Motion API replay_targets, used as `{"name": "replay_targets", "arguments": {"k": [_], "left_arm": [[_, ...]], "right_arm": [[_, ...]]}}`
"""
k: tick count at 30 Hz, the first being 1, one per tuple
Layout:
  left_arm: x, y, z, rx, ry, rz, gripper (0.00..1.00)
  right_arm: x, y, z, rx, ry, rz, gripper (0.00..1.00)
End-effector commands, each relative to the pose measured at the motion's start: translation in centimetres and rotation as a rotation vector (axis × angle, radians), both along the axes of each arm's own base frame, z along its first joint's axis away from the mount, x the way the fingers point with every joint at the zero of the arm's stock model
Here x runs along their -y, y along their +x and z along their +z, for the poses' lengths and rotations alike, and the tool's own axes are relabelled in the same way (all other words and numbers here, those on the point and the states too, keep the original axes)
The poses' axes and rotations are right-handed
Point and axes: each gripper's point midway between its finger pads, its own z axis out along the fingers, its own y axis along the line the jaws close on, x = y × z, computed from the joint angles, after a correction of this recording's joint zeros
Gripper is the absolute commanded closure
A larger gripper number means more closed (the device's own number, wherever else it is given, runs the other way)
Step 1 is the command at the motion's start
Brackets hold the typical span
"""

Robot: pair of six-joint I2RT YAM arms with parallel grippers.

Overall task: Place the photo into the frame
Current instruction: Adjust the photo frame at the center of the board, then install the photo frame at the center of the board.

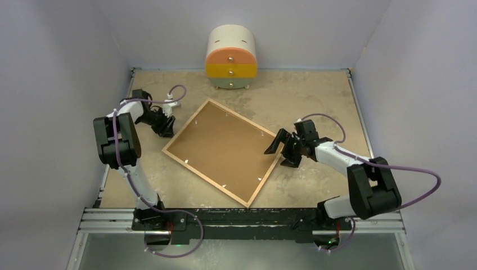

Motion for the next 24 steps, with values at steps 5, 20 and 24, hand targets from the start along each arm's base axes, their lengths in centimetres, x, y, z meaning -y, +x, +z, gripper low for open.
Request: {"name": "replay_targets", "arguments": {"k": [5,20,24], "left_arm": [[6.1,-12.7,-2.3,-0.266,-0.096,-0.285,0.57],[7.9,-11.2,2.9,-0.276,-0.362,-0.192,0.56],[8.9,-10.1,2.6,-0.317,-0.433,-0.119,0.57]], "right_arm": [[0.9,7.8,2.5,0.097,0.065,-0.053,0.01],[-1.9,12.3,10.5,0.39,-0.076,-0.043,0.02],[-10.1,11.3,9.8,0.371,0.03,0.107,0.09]]}}
